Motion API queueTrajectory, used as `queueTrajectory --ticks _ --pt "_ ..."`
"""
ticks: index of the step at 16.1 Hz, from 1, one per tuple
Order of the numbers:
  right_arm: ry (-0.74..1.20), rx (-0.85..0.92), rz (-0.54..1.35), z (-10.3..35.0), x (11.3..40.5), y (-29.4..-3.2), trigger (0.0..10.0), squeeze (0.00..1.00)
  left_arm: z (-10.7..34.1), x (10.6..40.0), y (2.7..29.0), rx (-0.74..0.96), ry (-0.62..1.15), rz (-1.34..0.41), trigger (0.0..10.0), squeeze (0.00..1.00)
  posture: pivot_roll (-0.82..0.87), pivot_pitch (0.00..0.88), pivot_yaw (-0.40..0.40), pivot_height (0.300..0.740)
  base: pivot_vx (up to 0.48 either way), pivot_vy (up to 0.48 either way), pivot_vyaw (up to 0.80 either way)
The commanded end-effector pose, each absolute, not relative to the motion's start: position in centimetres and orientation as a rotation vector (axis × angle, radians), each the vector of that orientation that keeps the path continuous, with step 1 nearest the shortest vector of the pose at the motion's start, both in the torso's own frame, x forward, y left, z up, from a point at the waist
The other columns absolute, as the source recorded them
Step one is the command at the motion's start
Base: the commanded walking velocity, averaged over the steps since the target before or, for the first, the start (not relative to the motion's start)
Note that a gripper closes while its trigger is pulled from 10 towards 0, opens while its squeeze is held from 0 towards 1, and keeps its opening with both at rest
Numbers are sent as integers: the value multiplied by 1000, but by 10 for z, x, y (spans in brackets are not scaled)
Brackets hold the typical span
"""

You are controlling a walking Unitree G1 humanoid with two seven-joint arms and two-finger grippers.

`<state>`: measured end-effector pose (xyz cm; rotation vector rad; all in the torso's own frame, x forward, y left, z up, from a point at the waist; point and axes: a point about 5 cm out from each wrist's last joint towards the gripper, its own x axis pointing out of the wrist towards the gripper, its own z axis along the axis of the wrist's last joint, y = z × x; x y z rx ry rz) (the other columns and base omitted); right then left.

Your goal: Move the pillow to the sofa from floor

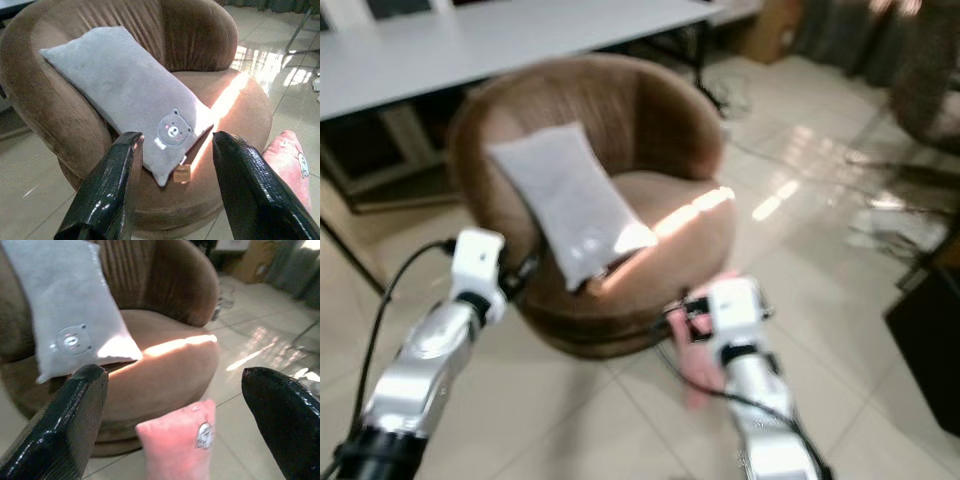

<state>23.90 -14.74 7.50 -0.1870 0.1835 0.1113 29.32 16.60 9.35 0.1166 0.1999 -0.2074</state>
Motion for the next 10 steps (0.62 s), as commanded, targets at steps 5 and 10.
queueTrajectory --ticks 5,10 --pt "190 -208 109 69 243 -154 10000 0 93 293 164 136 193 -211 10000 0 -77 0 51 740 0 -436 329" --pt "190 -211 113 66 245 -156 10000 0 93 293 162 140 193 -213 10000 0 -80 2 52 740 0 -439 615"
